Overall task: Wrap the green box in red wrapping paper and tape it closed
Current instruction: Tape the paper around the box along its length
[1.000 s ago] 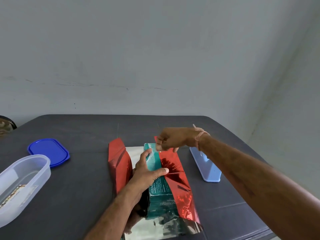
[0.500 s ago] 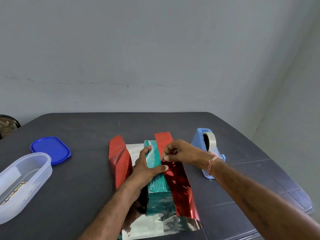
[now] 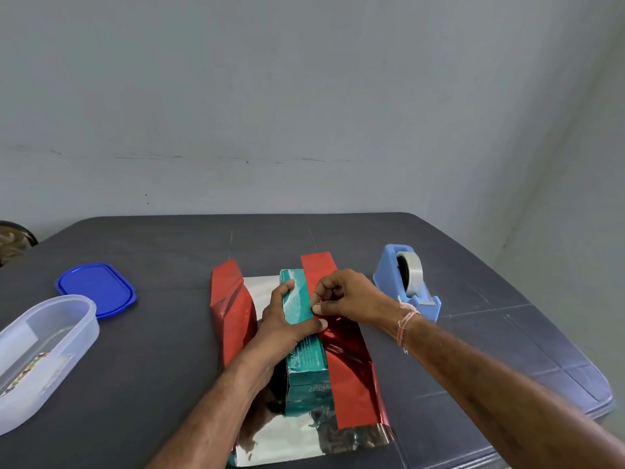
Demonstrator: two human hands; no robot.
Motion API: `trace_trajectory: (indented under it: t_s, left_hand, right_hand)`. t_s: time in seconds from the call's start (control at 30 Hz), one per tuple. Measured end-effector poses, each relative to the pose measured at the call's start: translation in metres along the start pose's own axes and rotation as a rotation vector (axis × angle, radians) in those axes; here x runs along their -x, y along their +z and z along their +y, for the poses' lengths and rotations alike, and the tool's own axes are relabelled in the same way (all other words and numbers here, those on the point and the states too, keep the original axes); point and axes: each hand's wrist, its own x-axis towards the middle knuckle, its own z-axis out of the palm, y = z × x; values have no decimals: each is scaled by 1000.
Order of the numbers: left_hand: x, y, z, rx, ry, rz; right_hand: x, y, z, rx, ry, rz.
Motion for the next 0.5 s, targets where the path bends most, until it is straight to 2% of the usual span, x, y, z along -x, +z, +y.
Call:
trace_trajectory:
  t_s: [0.5]
  left_hand:
    - [-3, 1, -2, 31, 14, -20]
  right_hand:
    - [1, 5, 0, -66, 35, 24]
